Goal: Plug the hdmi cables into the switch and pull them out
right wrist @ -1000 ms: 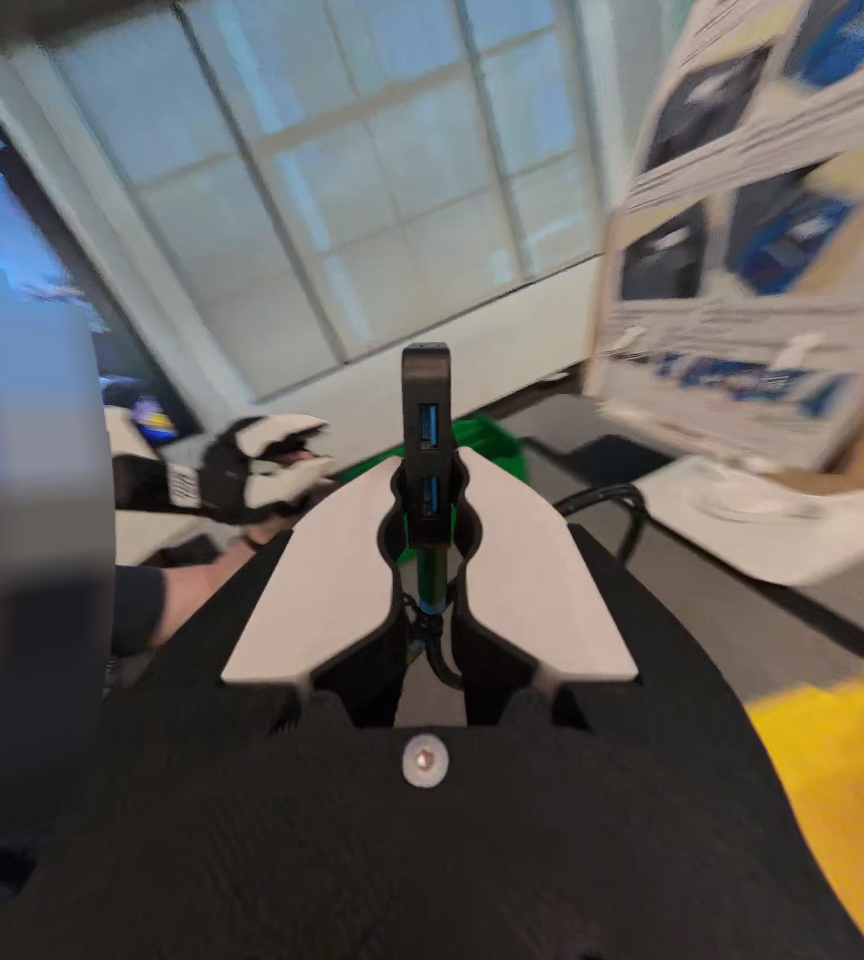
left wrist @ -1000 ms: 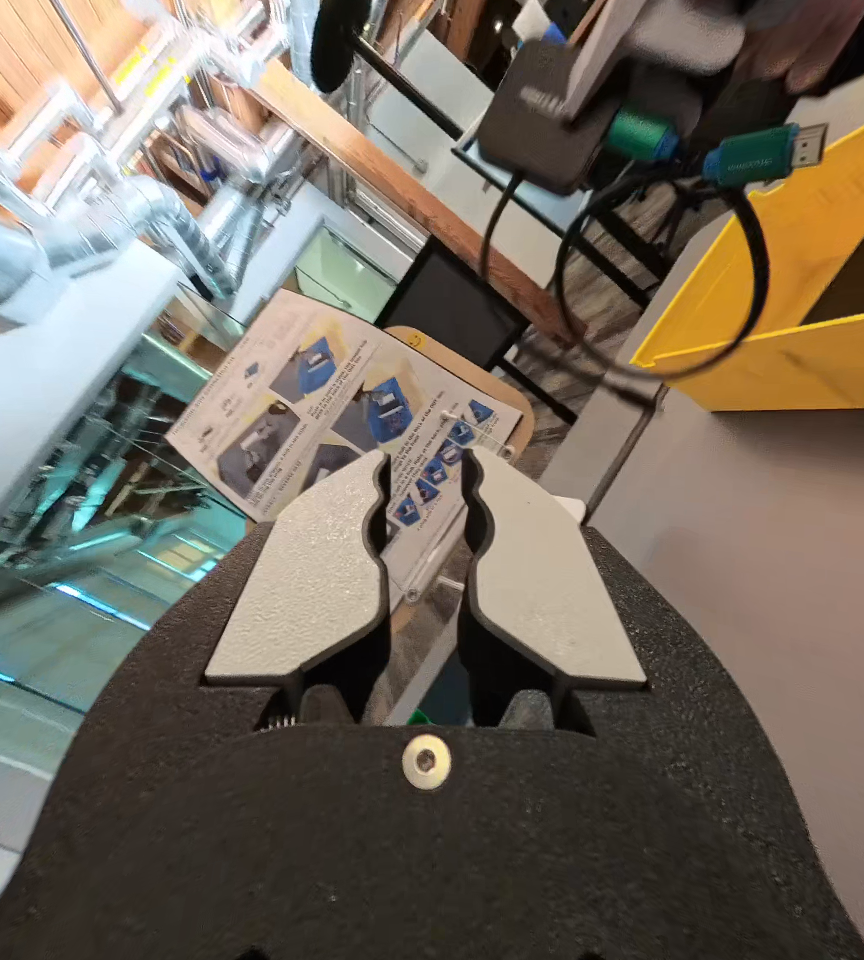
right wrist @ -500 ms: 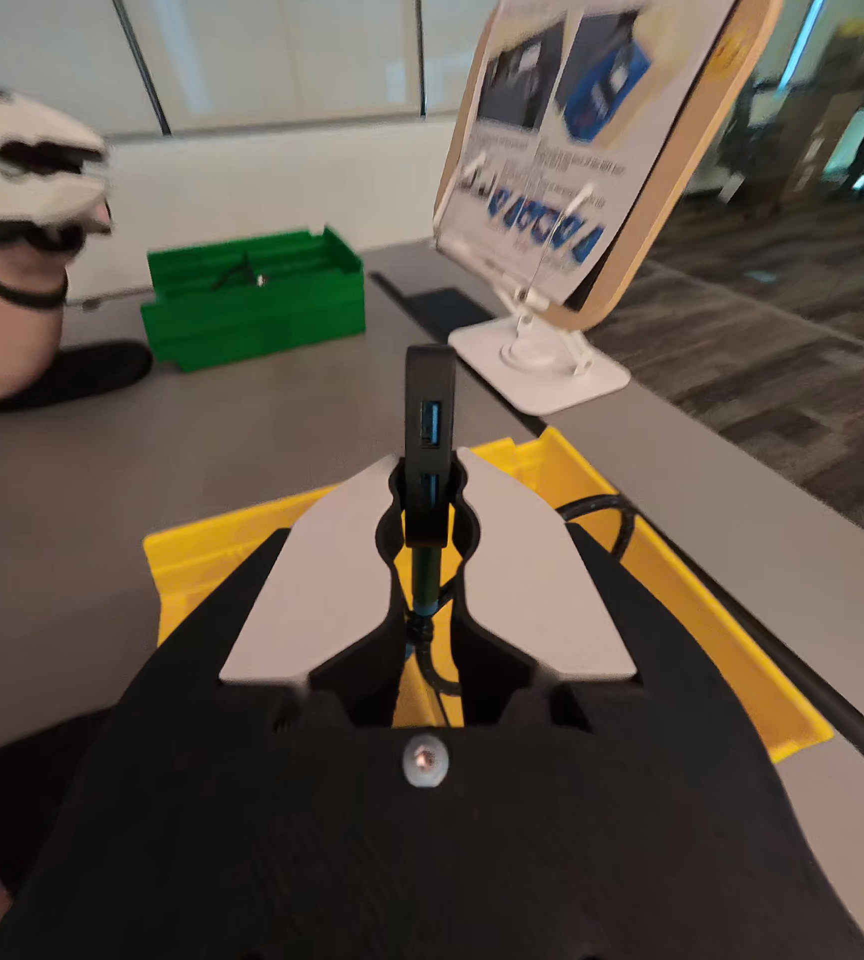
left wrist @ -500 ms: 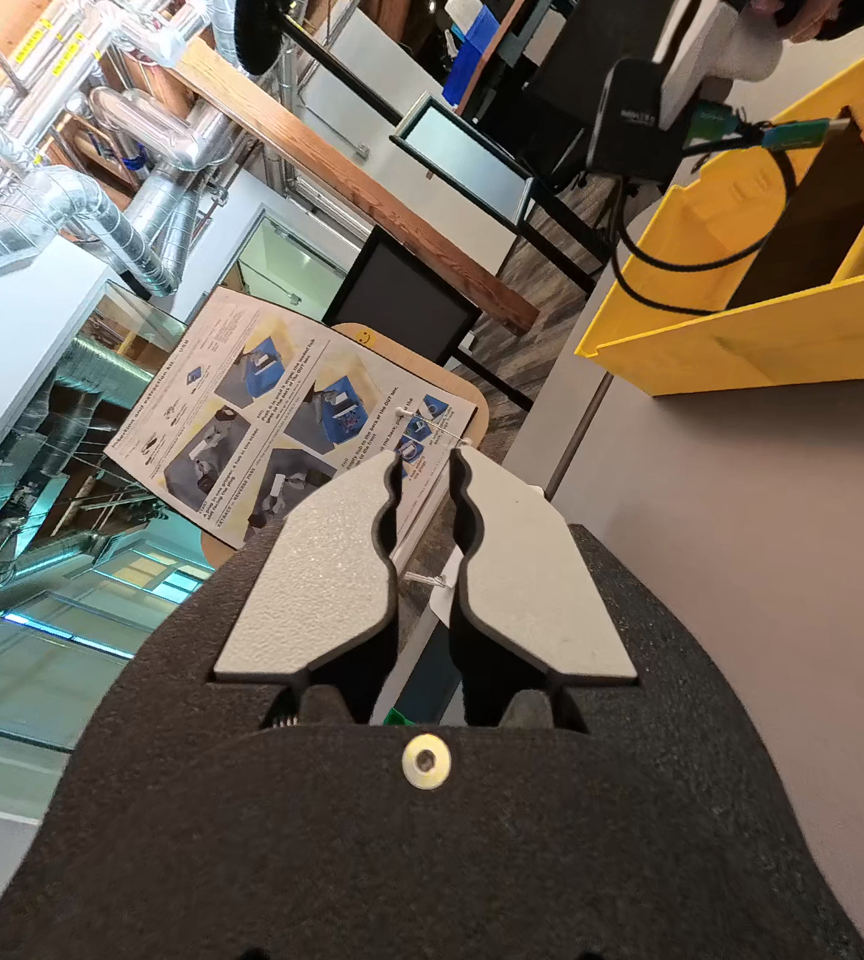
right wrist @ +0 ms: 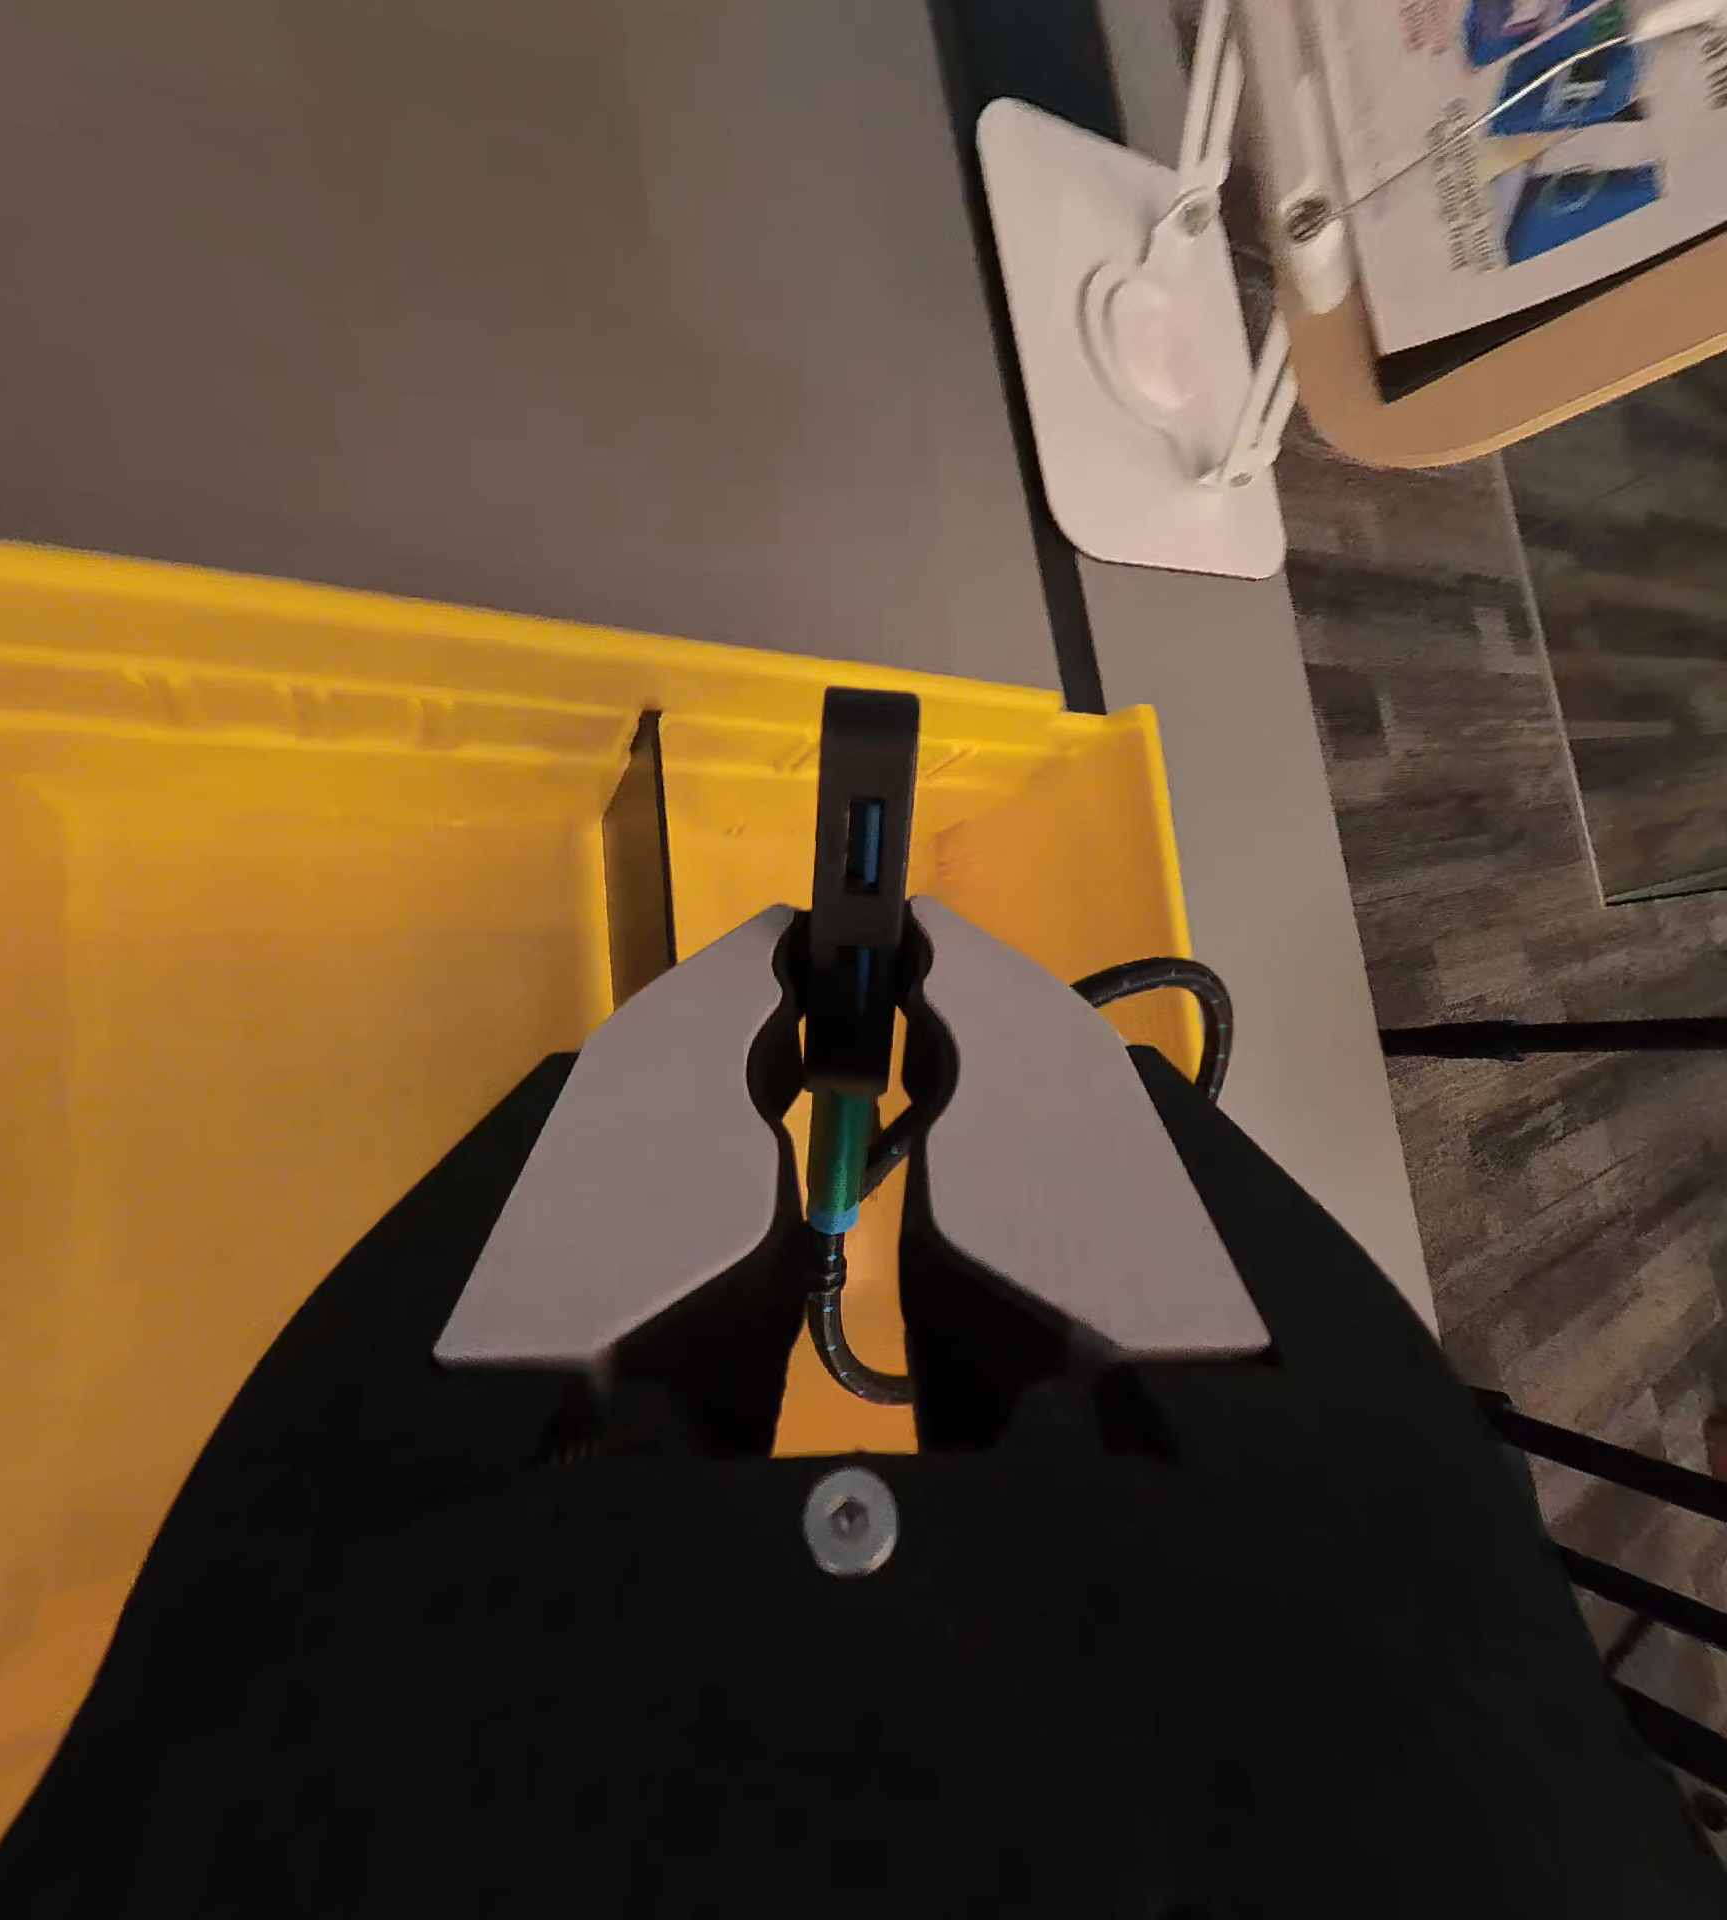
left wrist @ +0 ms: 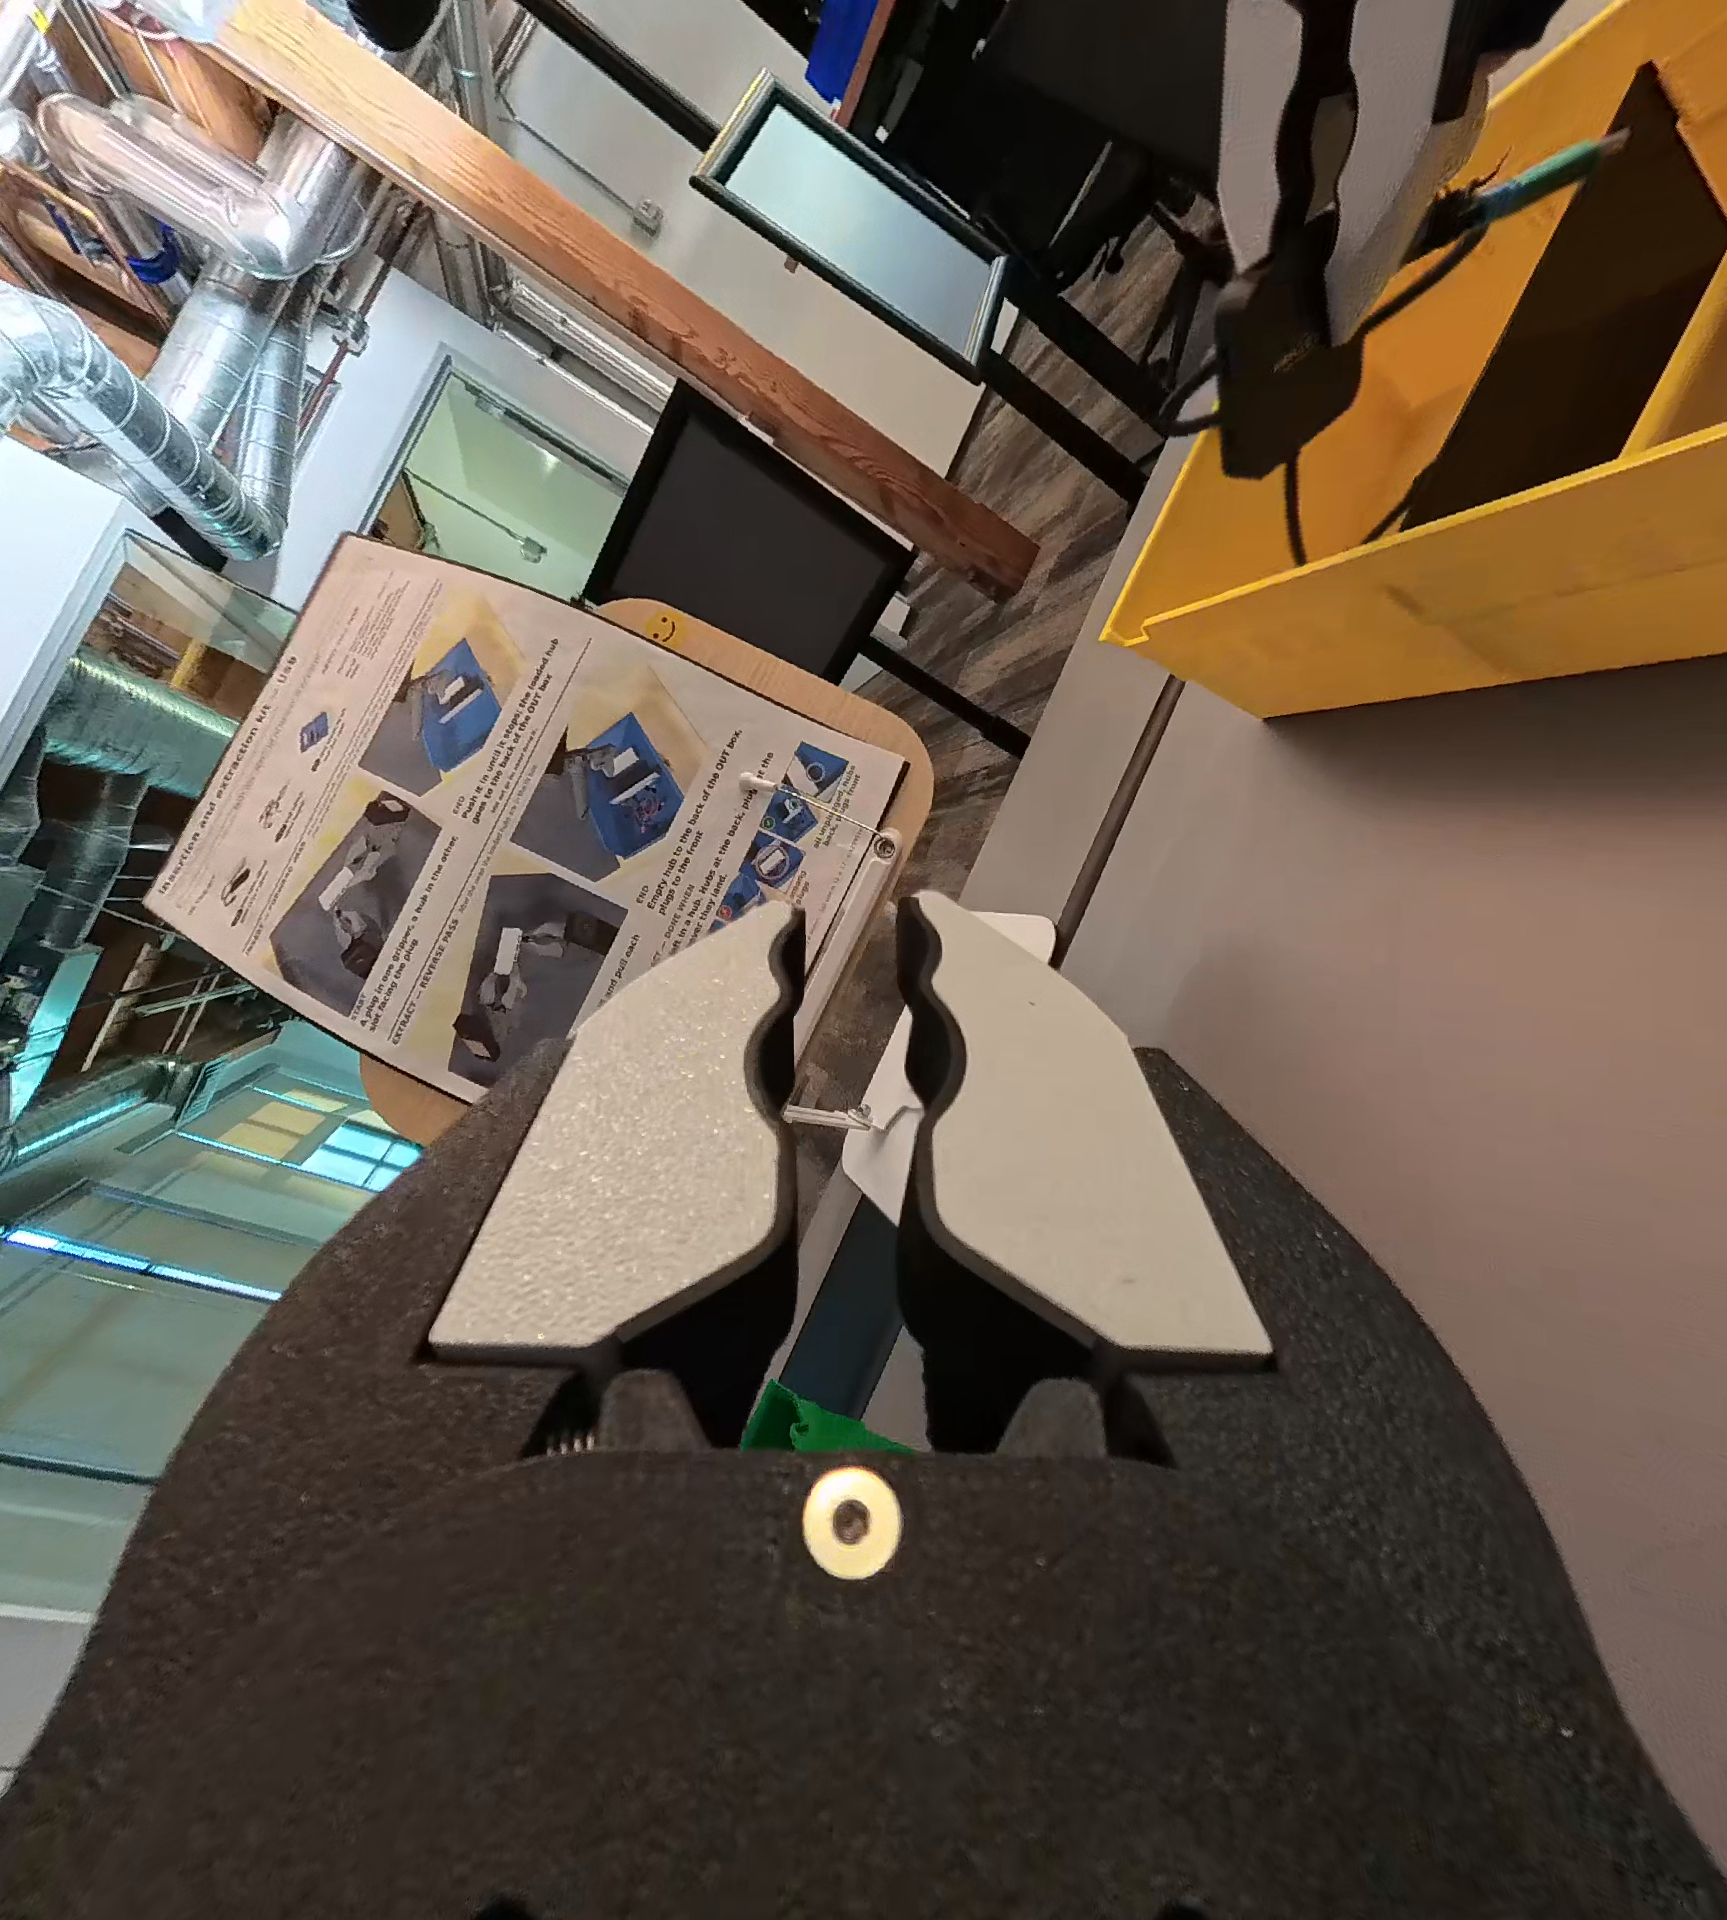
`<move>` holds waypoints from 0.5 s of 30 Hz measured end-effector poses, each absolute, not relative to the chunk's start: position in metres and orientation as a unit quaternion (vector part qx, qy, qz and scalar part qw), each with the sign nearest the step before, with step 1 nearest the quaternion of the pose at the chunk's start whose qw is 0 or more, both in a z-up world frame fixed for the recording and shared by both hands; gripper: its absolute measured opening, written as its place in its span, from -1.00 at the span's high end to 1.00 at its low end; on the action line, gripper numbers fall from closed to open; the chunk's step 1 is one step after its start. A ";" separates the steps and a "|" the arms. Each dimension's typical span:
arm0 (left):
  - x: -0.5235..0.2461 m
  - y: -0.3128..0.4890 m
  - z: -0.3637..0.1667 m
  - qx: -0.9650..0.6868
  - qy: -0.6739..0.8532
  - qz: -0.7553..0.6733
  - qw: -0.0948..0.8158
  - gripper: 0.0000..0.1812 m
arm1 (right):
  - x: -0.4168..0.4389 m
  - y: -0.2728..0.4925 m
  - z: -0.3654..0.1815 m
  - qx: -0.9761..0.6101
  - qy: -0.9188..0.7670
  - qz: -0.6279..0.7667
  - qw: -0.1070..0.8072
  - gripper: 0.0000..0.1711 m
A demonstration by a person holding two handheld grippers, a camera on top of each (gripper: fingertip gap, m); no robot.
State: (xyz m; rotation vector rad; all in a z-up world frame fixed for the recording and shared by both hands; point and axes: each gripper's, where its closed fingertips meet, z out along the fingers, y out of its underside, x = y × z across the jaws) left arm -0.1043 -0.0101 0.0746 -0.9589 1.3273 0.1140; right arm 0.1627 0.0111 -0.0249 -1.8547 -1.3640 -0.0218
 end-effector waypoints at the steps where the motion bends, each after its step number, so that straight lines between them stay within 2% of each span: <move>1: -0.104 -0.010 0.074 -0.428 0.593 0.052 0.680 0.82 | 0.163 0.011 -0.029 -0.734 -0.547 -0.010 0.403 0.82; 7: -0.101 -0.010 0.069 -0.435 0.597 0.042 0.673 0.82 | 0.155 0.011 -0.071 -0.782 -0.532 0.053 0.321 0.82; 11: -0.100 -0.008 0.065 -0.437 0.602 0.049 0.667 0.82 | 0.145 0.018 -0.075 -0.813 -0.492 0.094 0.297 0.82; 15: -0.101 0.002 0.057 -0.475 0.593 0.034 0.650 0.84 | 0.147 0.030 -0.072 -0.801 -0.512 0.042 0.307 0.82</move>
